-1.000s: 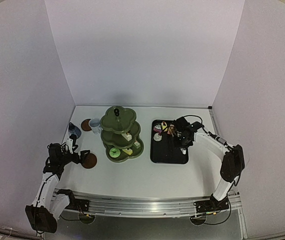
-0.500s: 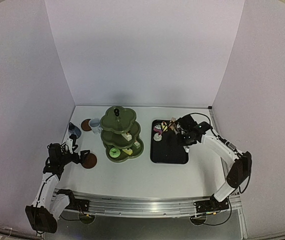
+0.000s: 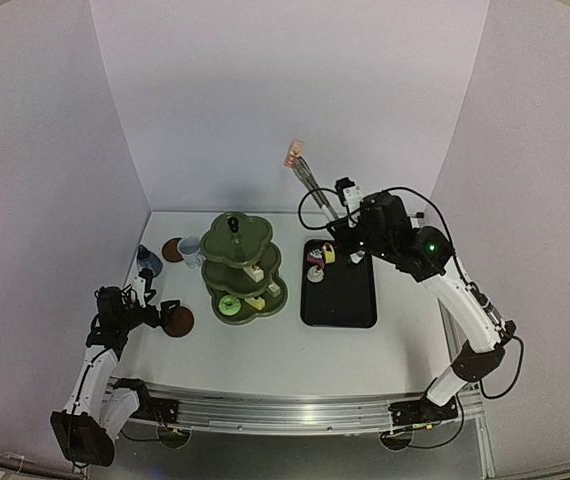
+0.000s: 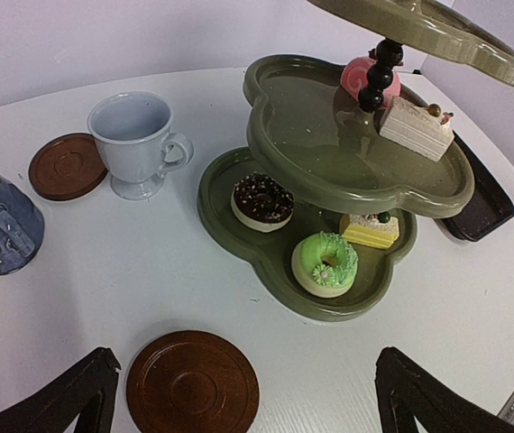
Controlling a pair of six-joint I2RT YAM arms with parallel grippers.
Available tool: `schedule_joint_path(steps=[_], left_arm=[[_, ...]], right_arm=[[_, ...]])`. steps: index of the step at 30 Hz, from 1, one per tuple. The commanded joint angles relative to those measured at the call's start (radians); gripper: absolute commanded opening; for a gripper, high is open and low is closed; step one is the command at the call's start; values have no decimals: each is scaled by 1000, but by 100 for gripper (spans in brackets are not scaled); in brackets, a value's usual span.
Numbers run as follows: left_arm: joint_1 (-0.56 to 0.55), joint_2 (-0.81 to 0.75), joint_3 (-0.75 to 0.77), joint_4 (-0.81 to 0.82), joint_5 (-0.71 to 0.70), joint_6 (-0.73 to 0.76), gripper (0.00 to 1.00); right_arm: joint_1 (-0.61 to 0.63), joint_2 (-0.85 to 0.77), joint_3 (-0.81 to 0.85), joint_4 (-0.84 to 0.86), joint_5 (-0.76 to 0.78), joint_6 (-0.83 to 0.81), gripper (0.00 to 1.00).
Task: Serve the afternoon tea
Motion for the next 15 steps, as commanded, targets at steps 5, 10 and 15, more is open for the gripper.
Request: schedule_joint_path(steps=[5,10,15], left_arm=[[15,-26,36,12,-26,-29,100],[29,-27,42,13,-82,-37,100],[35,-25,36,23,-119,-37,100]], right_arm=[[249,243,272,77,-137,-272,0],[333,298,267,74,-172,-344,0],[392,293,190,67,-169,-363,0]])
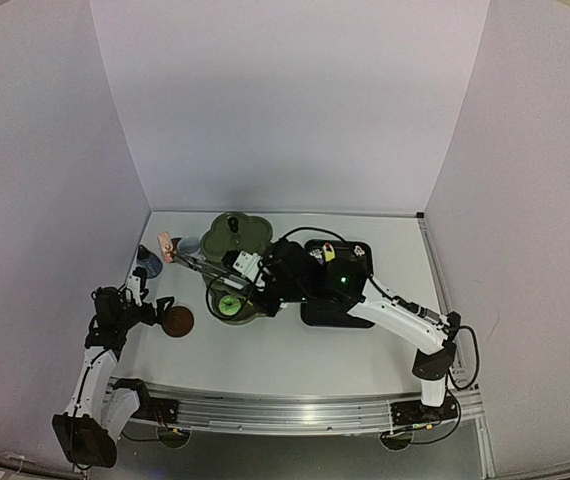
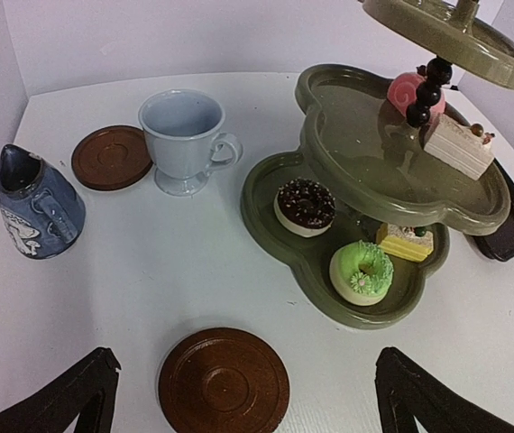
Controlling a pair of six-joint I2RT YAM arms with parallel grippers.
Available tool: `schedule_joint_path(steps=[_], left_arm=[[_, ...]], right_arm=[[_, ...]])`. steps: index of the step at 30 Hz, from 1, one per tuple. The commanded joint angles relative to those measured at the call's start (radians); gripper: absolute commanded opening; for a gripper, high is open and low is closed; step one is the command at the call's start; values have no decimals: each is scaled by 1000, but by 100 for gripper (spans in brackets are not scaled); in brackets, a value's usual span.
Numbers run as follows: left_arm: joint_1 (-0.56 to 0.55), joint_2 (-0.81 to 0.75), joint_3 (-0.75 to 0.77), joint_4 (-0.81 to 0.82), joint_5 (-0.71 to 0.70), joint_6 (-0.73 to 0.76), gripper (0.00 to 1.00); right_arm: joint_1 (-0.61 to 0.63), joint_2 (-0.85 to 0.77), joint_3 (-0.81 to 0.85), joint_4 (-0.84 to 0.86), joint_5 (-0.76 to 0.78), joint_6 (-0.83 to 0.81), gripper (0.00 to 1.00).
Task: Serve the afternoon tea
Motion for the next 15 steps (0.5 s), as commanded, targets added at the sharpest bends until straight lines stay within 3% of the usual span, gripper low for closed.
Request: schedule_joint_path(steps=[1,15], left_arm=[[8,-9,33,27,-43,-11,100],[8,-18,38,23,-19,-16,100]], right_arm=[[42,-36,-30,34,-11,-49,0],[49,73,-41,-149,158,7,0]])
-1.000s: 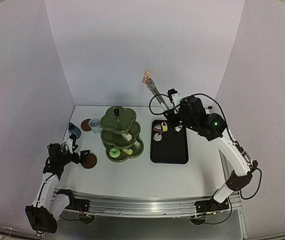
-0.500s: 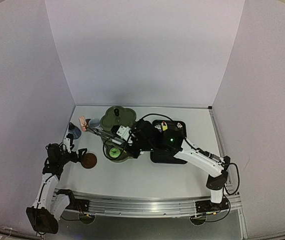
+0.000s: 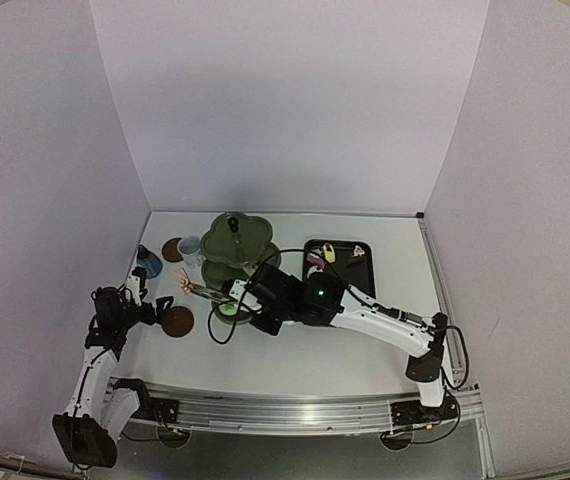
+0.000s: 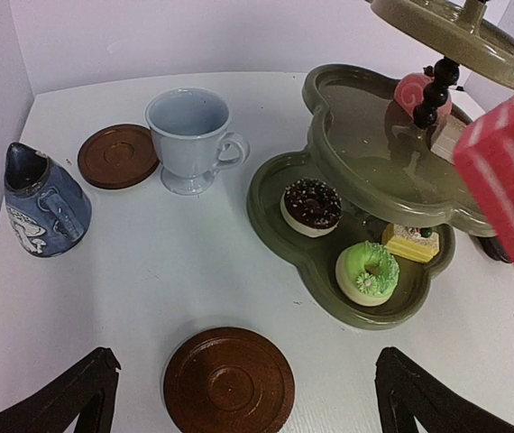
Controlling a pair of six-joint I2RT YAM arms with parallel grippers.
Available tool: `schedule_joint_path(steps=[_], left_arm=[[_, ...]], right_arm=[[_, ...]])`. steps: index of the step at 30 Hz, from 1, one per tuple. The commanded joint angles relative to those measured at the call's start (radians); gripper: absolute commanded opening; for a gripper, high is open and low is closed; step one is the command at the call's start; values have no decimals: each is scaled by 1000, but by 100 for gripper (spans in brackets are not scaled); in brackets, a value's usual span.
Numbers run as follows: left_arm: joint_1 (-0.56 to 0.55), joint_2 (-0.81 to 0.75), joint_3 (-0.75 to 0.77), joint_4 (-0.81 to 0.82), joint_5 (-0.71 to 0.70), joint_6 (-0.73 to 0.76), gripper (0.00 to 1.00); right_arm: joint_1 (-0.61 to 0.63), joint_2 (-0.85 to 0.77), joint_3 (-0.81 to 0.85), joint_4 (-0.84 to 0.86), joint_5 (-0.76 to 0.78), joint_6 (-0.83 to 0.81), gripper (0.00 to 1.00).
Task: Serve the afternoon tea
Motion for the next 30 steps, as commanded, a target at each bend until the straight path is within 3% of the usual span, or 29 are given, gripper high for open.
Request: schedule_joint_path(steps=[1,9,18,30], left_arm=[[6,-21,52,18,6,-32,100],[6,-92,165,-53,45,-224,100],[5,-217,80,-86,-1,-376,100],[6,-241,29,-44,-21,-358,100]], right_arm=[[-12,26,31,-18,55,40,0],[-53,51,34,-21,70,110,0],[-79,86,43,-17,124,155,0],[-87,146,85,-5,191,229,0]])
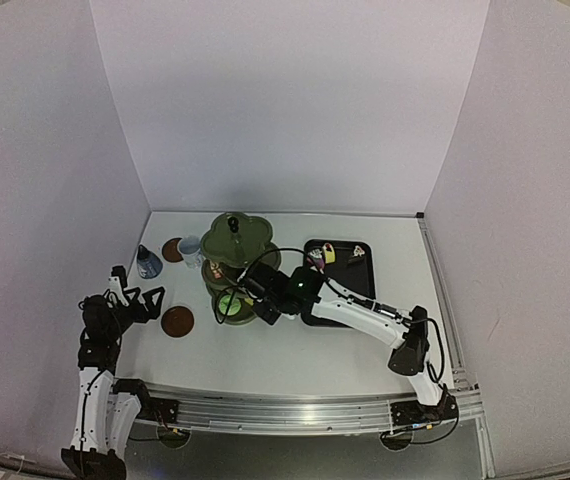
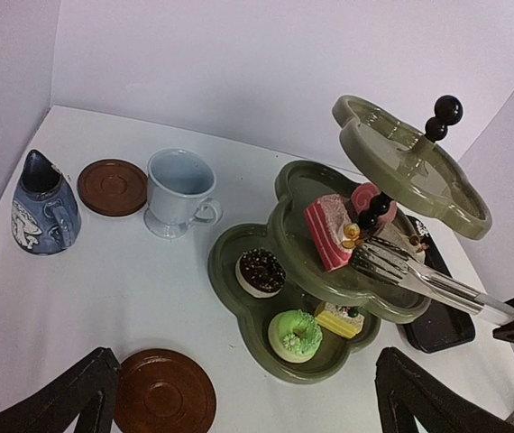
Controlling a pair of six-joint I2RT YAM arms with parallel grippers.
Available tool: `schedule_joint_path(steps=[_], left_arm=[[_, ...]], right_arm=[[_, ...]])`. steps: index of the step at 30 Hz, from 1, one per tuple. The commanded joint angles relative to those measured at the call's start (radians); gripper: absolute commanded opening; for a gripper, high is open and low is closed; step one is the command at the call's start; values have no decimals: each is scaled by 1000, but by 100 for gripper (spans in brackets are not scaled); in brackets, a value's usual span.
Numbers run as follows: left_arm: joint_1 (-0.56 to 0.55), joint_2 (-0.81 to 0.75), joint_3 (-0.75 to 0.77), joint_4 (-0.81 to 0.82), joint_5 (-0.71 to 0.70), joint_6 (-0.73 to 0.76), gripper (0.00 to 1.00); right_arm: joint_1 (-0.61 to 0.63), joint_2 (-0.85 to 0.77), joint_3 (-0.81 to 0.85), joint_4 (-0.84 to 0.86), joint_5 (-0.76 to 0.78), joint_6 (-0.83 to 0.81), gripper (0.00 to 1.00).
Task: Serve the afternoon tea
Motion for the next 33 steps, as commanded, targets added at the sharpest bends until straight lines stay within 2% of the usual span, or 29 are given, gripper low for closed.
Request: schedule_joint_path(steps=[1,25,33], left_arm=[[5,-14,-14,33,-11,3,100],[4,-17,-17,33,-6,4,100],[4,-15,-15,32,-5,4,100]], right_arm=[[-10,6,59,36,53,64,0],[-36,52,86,73,36,185,0],[-39,67,106,74,0,190,12]])
